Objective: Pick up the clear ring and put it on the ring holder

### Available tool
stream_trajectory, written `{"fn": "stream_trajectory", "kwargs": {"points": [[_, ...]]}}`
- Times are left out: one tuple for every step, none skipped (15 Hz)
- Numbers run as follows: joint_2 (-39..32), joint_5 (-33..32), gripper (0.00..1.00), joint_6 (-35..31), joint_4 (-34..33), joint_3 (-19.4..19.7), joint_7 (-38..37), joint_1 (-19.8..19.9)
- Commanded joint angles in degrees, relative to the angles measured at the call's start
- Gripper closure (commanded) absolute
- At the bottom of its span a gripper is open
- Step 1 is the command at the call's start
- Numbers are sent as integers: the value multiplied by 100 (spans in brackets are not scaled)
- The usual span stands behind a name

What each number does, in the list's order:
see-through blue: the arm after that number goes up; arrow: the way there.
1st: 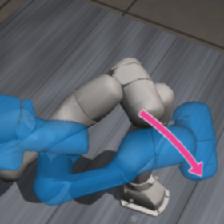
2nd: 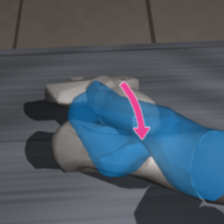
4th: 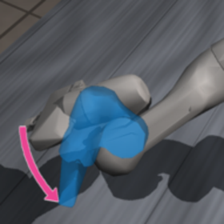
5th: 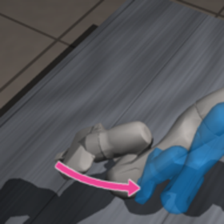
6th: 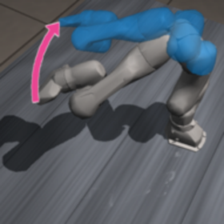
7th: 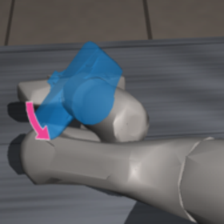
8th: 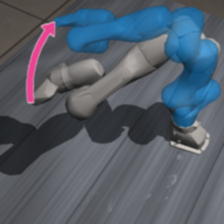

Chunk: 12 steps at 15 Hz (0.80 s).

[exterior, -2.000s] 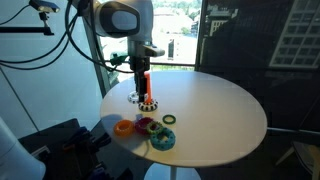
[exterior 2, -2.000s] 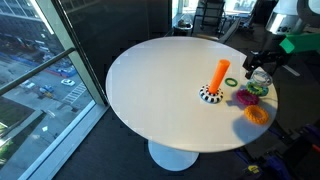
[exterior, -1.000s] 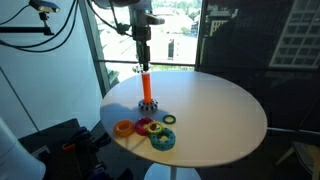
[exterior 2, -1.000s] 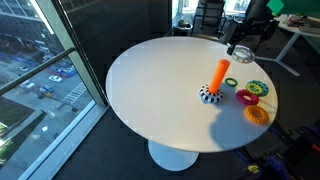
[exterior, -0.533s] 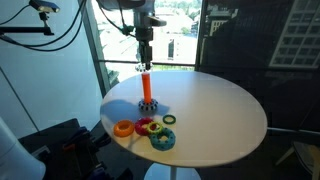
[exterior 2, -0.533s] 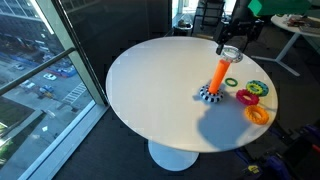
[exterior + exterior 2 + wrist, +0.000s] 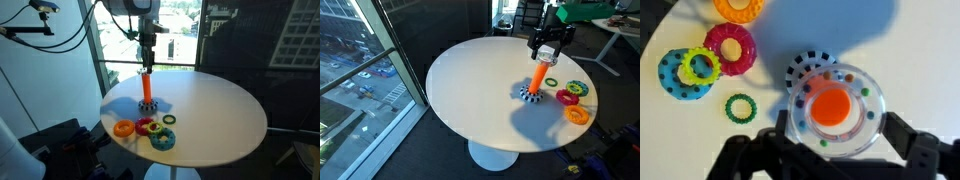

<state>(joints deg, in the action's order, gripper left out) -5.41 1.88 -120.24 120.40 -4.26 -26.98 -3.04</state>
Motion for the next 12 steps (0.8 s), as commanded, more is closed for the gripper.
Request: {"fn": "stream_trajectory", "kwargs": {"points": [[-198, -77, 31, 339, -305, 70, -153, -87], [-226, -80, 31, 372, -318, 74, -153, -94], [-252, -89, 31, 397, -325, 79, -163, -99], [-279, -103, 31, 406, -334, 85, -177, -106], [-304, -121, 31, 408, -338, 92, -195, -115], [-320, -151, 31, 394, -333, 101, -230, -126], [-334, -192, 31, 361, -322, 110, -279, -137], [-349, -238, 31, 332, -314, 120, -338, -149], [-364, -302, 31, 277, -289, 128, -399, -164], [-376, -366, 31, 230, -263, 132, -461, -178], [-390, -428, 31, 198, -245, 139, -532, -194], [-411, -468, 31, 158, -222, 142, -581, -208]]}}
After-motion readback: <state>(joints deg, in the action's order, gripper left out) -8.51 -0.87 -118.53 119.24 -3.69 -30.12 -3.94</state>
